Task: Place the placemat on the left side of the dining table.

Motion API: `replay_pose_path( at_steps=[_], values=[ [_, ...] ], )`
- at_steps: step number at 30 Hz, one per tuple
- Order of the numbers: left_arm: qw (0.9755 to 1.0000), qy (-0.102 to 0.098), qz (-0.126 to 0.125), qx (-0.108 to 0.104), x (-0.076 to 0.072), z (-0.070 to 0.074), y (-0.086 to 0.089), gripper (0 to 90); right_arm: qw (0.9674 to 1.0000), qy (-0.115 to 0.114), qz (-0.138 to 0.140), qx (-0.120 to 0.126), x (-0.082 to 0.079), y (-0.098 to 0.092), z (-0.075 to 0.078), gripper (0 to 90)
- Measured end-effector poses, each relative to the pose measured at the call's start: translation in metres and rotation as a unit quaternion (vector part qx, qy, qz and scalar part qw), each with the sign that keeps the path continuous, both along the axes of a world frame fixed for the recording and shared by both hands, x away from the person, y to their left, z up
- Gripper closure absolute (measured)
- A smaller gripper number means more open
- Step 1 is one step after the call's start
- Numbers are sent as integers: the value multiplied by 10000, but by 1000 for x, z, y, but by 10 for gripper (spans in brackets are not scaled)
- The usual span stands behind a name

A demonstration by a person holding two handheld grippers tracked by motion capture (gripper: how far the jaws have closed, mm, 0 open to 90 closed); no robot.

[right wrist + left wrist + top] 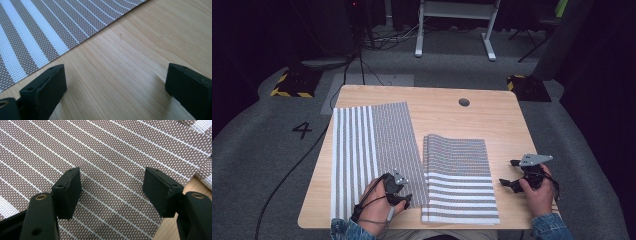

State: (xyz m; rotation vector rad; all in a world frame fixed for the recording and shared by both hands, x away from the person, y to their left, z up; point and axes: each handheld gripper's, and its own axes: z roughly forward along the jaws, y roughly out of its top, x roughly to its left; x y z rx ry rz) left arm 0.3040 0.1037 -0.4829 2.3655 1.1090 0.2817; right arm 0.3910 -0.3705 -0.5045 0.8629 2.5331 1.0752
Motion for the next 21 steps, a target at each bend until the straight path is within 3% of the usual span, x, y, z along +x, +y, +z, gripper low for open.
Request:
replay_pose_path(
  at_steps=[2,5,8,9,11,13,16,20,21],
  values=[
    [9999,105,-50,-80,1,0,1,324,10000,3,-4,2,0,0,0,37],
    [10000,7,-11,-79,3,1,4,374,10000,4,-3,2,0,0,0,37],
    [9999,-14,-6,-147,7,2,12,530,10000,6,-6,3,0,0,0,37],
    [9998,-148,-10,-117,8,1,15,596,10000,4,-4,3,0,0,0,37],
    [9997,-106,-111,-171,10,1,21,708,10000,5,-4,3,0,0,0,38],
    [9997,-148,-197,-67,11,2,22,772,10000,2,-2,3,0,0,0,38],
    [9995,-149,-252,150,10,7,24,805,10000,4,-1,4,0,0,0,37],
    [9997,146,-163,114,8,13,42,806,10000,4,-2,3,0,0,0,37],
    [9996,189,-114,195,7,15,48,804,10000,3,0,4,0,0,0,38]
  ],
)
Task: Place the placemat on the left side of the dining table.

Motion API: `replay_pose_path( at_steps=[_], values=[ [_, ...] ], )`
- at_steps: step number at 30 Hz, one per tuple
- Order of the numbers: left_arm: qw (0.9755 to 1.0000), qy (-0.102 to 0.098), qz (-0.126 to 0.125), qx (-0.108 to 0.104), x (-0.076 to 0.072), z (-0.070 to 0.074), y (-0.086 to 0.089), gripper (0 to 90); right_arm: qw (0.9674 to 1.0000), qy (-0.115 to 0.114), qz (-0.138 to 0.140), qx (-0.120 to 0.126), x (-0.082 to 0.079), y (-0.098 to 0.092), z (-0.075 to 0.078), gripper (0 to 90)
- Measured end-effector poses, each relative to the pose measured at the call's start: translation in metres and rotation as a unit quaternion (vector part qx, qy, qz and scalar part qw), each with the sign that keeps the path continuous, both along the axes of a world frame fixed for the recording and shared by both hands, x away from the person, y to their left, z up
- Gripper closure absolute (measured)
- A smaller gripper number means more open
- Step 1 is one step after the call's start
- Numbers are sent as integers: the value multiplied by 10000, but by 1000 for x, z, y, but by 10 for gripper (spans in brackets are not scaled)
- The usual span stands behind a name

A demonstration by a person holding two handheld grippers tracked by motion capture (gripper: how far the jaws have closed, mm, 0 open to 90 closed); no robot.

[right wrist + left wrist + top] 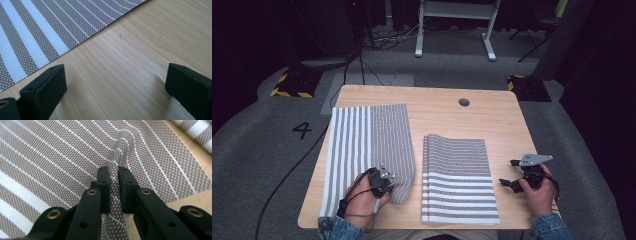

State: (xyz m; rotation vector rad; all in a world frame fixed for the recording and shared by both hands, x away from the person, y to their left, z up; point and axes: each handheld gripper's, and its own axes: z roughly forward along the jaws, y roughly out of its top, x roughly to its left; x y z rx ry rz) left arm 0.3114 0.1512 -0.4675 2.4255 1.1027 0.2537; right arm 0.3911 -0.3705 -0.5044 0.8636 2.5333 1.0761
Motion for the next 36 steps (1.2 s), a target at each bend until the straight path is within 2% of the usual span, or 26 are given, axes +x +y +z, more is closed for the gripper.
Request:
replay_pose_path(
  at_steps=[1,2,3,4,6,8,9,10,11,12,13,15,16,17,18,21,22,25,27,33,36],
  values=[
    [9999,121,37,34,-1,3,5,798,10000,1,-1,0,0,0,0,37],
    [9999,129,56,20,-3,5,9,791,10000,-4,-2,4,0,0,0,37],
    [9997,244,55,-32,-4,9,13,789,10000,-1,0,-2,0,0,0,37],
    [9995,250,165,-32,-7,12,18,781,10000,1,0,0,0,0,0,37],
    [9983,533,213,15,-10,16,29,728,10000,-1,1,-1,0,0,0,38],
    [9979,603,235,-53,-14,20,38,695,10000,-1,0,0,0,0,0,37],
    [9981,557,273,-28,-15,21,43,640,10000,0,0,0,0,0,0,37],
    [9984,402,382,-62,-15,23,47,540,10000,0,-1,-1,0,0,0,37],
    [9977,223,589,-264,-15,24,49,445,10000,-4,-3,5,0,0,0,37],
    [9952,-11,879,-433,-13,24,52,369,10000,0,-1,-1,0,0,0,37],
    [9933,-99,1058,-446,-10,24,54,322,10000,-6,-6,12,0,0,0,37],
    [9889,-223,1467,-109,-4,17,55,272,10000,0,-1,-1,0,0,0,37],
    [9854,-261,1679,54,-1,11,55,266,10000,0,-2,0,0,0,0,37],
    [9834,-235,1793,140,2,5,56,261,10000,0,-2,1,0,0,0,37],
    [9809,-275,1922,112,5,-1,57,259,10000,-1,-1,-1,0,0,0,37],
    [9773,-349,2089,-5,11,-16,58,269,10000,-1,0,-1,0,0,0,37],
    [9751,-417,2173,-130,12,-18,58,262,10000,-1,0,0,0,0,0,37],
    [9756,-451,2136,-238,14,-20,58,262,10000,-1,0,0,0,0,0,37],
    [9756,-522,2092,-409,15,-22,59,260,10000,-3,1,-2,0,0,0,38],
    [9754,-812,1967,-578,21,-28,62,255,10000,-3,0,-2,0,0,0,37],
    [9760,-879,1900,-592,25,-29,63,255,10000,-2,-1,-2,0,0,0,37]
  ],
)
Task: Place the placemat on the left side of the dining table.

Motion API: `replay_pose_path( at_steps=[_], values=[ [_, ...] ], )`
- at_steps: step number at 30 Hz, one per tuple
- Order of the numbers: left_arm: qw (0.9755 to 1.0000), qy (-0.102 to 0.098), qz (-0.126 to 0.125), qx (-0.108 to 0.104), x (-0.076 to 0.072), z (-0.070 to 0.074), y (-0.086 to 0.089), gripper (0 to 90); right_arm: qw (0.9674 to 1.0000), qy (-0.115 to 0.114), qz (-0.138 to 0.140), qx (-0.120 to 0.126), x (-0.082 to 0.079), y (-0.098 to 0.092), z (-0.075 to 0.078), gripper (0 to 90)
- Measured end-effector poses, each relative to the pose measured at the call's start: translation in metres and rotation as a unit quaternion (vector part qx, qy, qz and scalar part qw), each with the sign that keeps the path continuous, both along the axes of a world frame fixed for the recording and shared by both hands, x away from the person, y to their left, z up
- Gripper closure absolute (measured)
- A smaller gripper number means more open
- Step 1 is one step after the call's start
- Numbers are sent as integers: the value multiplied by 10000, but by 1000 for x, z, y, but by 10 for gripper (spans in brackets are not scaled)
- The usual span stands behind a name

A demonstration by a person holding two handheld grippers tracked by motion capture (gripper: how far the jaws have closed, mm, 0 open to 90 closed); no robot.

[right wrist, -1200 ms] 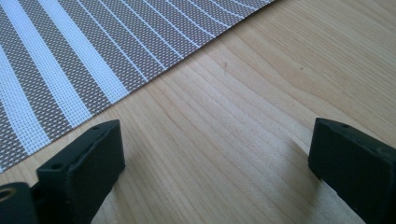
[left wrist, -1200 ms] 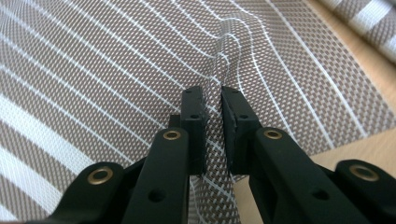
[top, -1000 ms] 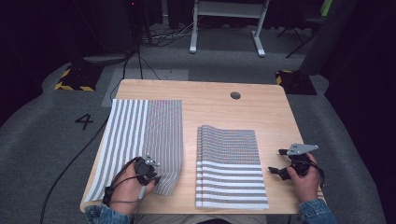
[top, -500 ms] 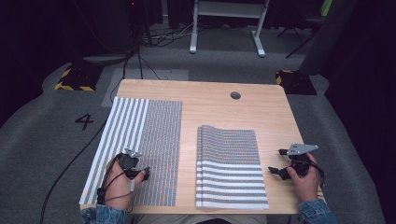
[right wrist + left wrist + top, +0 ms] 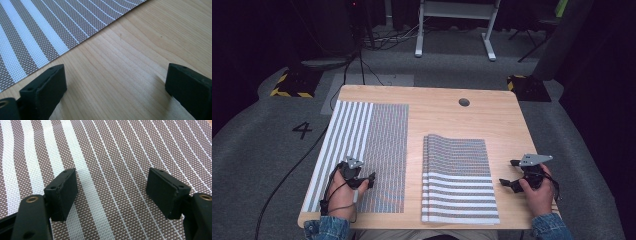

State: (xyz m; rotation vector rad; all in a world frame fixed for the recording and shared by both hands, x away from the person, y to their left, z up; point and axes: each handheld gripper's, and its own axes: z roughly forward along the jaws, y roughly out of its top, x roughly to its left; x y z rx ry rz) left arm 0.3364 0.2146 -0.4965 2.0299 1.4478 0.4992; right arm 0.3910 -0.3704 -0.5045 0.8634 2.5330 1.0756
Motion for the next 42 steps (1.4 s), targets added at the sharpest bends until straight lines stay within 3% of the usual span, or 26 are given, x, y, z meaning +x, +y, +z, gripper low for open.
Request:
replay_pose_path(
  at_steps=[22,28,34,35,38,42],
  values=[
    [10000,-28,-1,-49,29,-1,0,255,10000,0,0,-1,0,0,0,37],
    [9999,-91,103,-67,35,-2,-2,256,10000,0,-1,-1,0,0,0,37],
    [9999,-115,89,-29,34,0,-2,295,10000,4,-4,-1,0,0,0,37],
    [9999,-143,44,74,31,4,-5,297,10000,-2,3,-4,0,0,0,37],
    [9997,-259,-54,-5,25,14,-11,291,10000,3,-2,-2,0,0,0,37],
    [9990,-373,-241,51,13,28,-20,290,10000,-4,4,-4,0,0,0,37]
  ],
)
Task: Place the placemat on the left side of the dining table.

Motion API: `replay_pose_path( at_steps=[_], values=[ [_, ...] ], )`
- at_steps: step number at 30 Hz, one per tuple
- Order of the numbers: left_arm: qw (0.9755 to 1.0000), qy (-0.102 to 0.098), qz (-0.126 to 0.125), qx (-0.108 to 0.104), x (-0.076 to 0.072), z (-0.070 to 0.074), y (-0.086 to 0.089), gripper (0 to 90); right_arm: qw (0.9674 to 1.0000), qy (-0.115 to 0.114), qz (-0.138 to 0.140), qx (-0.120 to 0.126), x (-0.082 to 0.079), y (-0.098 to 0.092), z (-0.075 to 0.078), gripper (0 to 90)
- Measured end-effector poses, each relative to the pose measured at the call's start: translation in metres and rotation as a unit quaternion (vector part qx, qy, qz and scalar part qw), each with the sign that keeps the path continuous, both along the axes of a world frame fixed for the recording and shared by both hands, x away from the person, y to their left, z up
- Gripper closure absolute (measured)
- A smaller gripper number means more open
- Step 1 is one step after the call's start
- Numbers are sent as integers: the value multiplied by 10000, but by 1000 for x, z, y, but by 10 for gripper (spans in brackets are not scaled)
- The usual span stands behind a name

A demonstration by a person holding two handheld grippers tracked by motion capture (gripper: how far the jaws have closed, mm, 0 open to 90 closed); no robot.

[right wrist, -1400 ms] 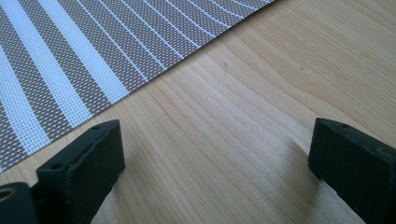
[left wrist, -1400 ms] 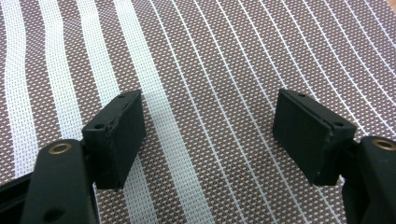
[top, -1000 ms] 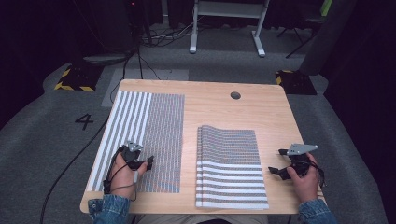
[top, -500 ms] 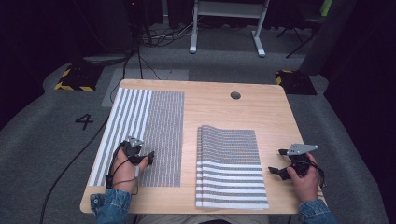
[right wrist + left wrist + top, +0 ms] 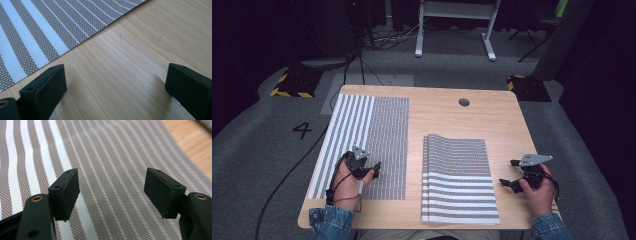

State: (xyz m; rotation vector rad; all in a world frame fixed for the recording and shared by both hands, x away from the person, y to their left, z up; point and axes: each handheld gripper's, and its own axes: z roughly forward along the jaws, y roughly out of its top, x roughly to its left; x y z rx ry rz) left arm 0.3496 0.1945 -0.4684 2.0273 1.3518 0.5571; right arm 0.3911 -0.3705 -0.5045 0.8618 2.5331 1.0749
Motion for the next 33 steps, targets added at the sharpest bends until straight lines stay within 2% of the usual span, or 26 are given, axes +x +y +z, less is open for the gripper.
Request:
replay_pose_path(
  at_steps=[5,8,9,10,11,16,17,19,20,23,25,26,27,28,30,32,33],
  values=[
    [9995,-70,-322,-8,-13,15,-14,287,10000,6,-6,2,0,0,0,37],
    [9975,87,-705,3,-20,20,-23,283,10000,4,-5,1,0,0,0,37],
    [9975,87,-705,3,-20,20,-23,283,10000,3,-3,1,0,0,0,37],
    [9957,105,-918,3,-25,22,-29,283,10000,2,-3,-1,0,0,0,37],
    [9948,140,-1013,6,-29,23,-32,283,10000,7,-8,0,0,0,0,37],
    [9911,148,-1323,86,-44,27,-41,281,10000,1,0,-1,0,0,0,37],
    [9888,180,-1481,105,-50,26,-44,279,10000,1,0,0,0,0,0,37],
    [9862,282,-1628,102,-56,25,-46,273,10000,2,-14,2,0,0,0,37],
    [9862,282,-1628,102,-56,25,-46,271,10000,4,-4,1,0,0,0,37],
    [9822,321,-1845,126,-64,23,-51,270,10000,0,-11,3,0,0,0,37],
    [9814,328,-1887,115,-65,22,-53,272,10000,1,-3,1,0,0,0,37],
    [9798,404,-1957,82,-66,19,-55,273,10000,1,1,-1,0,0,0,37],
    [9797,438,-1954,104,-67,17,-56,273,10000,5,-5,1,0,0,0,37],
    [9782,401,-2033,139,-67,14,-57,274,10000,2,-3,-1,0,0,0,37],
    [9754,582,-2123,133,-69,8,-60,274,10000,-3,-9,1,0,0,0,37],
    [9726,614,-2235,148,-71,4,-63,276,10000,6,-7,2,0,0,0,37],
    [9722,608,-2261,87,-73,1,-65,276,10000,6,-6,1,0,0,0,37]
  ],
)
